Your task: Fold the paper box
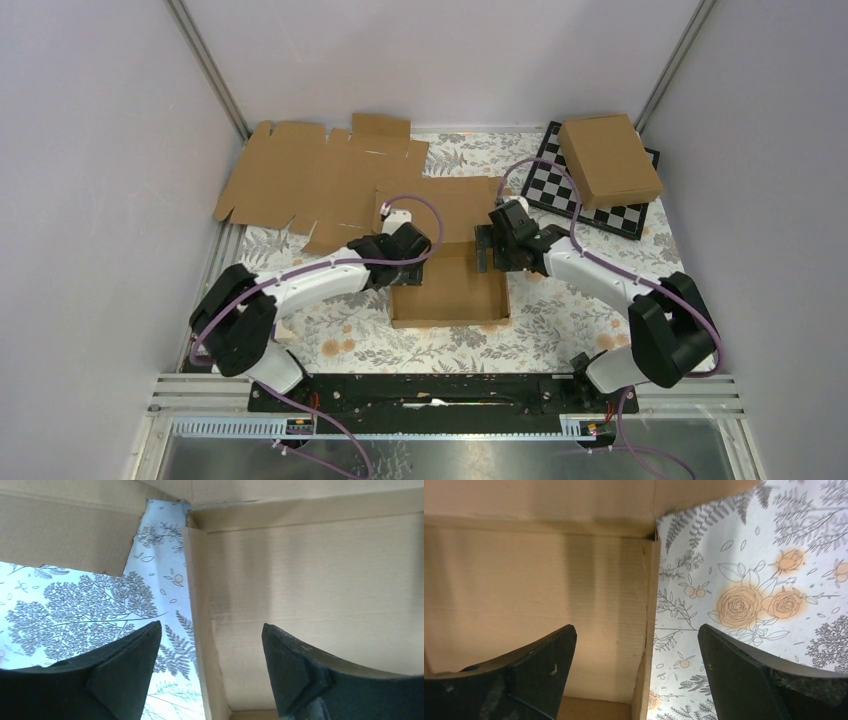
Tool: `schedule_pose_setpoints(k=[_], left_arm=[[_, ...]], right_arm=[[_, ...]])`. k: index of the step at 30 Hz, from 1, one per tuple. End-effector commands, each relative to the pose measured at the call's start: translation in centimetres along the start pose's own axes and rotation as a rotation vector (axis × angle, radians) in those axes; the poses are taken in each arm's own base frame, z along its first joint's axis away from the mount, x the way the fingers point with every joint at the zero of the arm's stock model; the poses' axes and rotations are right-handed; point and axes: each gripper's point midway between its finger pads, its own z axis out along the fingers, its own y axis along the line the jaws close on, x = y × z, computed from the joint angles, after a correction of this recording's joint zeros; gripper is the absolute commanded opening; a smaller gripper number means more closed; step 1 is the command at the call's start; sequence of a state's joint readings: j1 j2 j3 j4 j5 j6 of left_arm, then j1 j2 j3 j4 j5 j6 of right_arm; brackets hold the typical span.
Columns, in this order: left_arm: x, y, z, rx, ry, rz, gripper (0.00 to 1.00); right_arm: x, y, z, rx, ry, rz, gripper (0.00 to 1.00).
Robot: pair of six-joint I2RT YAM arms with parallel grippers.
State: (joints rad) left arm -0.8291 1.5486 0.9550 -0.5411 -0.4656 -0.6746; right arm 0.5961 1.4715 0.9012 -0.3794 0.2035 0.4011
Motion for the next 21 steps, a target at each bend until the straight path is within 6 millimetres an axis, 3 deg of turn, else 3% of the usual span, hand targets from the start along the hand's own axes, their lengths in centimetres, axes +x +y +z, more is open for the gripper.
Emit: schedule_pose_setpoints(k=[1, 4, 9, 16, 21], left_arm=[[-4.6, -2.1, -3.0, 0.196, -0.098, -0.082, 0.85], [-7.1, -1.2, -3.8, 0.271, -0.141, -0.157, 0.90], [-11.8, 2.0, -3.4, 0.347, -0.202, -0.313, 0.92], [-15.8, 7.2, -0.4, 0.245, -0.233, -0.420, 0.92], [-17.2, 7.3, 3.3, 0.288, -0.156, -0.434, 0.90]], right_arm=[[-4.9, 0.8, -3.1, -0.081, -0.111, 0.073, 1.00], [-7.1, 0.5, -4.0, -0.109, -0.145, 0.135, 1.00], [-11.5, -1.5, -4.3, -0.121, -0.202, 0.277, 1.00], [-16.4, -5.4, -3.0, -0.014, -0.273, 0.347, 1.00], [-18.6, -6.5, -0.2, -0.030, -0.201, 0.325, 1.00]])
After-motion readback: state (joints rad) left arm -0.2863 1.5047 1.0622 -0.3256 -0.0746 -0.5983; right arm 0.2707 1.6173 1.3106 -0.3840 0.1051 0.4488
